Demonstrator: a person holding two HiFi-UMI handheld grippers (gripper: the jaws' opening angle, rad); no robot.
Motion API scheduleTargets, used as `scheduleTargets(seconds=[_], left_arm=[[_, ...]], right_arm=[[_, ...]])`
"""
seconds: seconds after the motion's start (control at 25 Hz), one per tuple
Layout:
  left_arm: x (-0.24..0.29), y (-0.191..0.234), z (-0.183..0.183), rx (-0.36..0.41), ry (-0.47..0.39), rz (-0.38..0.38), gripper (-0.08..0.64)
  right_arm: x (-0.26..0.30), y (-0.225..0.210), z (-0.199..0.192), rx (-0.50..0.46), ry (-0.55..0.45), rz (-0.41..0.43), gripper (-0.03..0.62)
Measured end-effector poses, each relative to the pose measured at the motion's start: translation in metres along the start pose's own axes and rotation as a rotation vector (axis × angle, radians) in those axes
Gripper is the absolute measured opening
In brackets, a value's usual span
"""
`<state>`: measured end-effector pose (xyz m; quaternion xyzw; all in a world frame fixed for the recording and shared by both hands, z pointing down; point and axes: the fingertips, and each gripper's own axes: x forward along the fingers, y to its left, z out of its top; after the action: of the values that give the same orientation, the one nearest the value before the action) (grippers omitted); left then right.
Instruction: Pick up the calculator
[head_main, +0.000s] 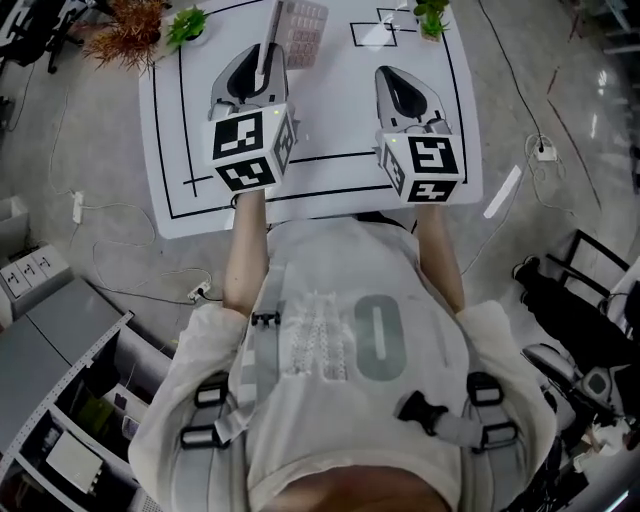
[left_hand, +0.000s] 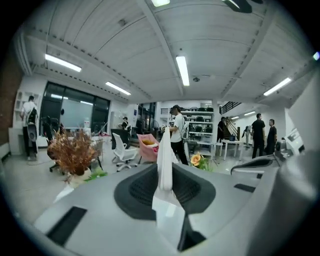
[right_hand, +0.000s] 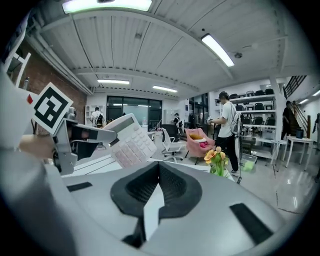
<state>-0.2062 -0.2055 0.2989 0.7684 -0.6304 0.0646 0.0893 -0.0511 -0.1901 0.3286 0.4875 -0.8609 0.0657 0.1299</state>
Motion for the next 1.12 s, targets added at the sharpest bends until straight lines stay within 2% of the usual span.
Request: scheduleTargets(seconds=[0.28,0.44,0.72,0.84,1.12], left_arm=[[-0.056,0.023,0.019,0.185,-0.091,0.183,0.083],[-0.082,0.028,0.025,0.274,-0.147,0.25,0.083],[-0.105,0.039,0.02,0.263,-0.163,0.293,0.082],[-0.108,0.039,0.02,0.257,-0.172,0.289,0.081],[-0.106,0.036,0.023,0.255,-0.172,0.263,0.081]], right_arm=[[-0.008,0.015,0.008,0.009,-0.03,0.047,0.008],[-0.014,0.022,0.011,0.008,-0.054,0.056,0.008],[-0.025,0.031,0.02,-0.019,-0.108,0.046,0.008],[-0.029,0.031,0.023,-0.045,-0.114,0.037,0.008],[-0.037,0.027,0.024,-0.039,-0.116,0.021,0.008]])
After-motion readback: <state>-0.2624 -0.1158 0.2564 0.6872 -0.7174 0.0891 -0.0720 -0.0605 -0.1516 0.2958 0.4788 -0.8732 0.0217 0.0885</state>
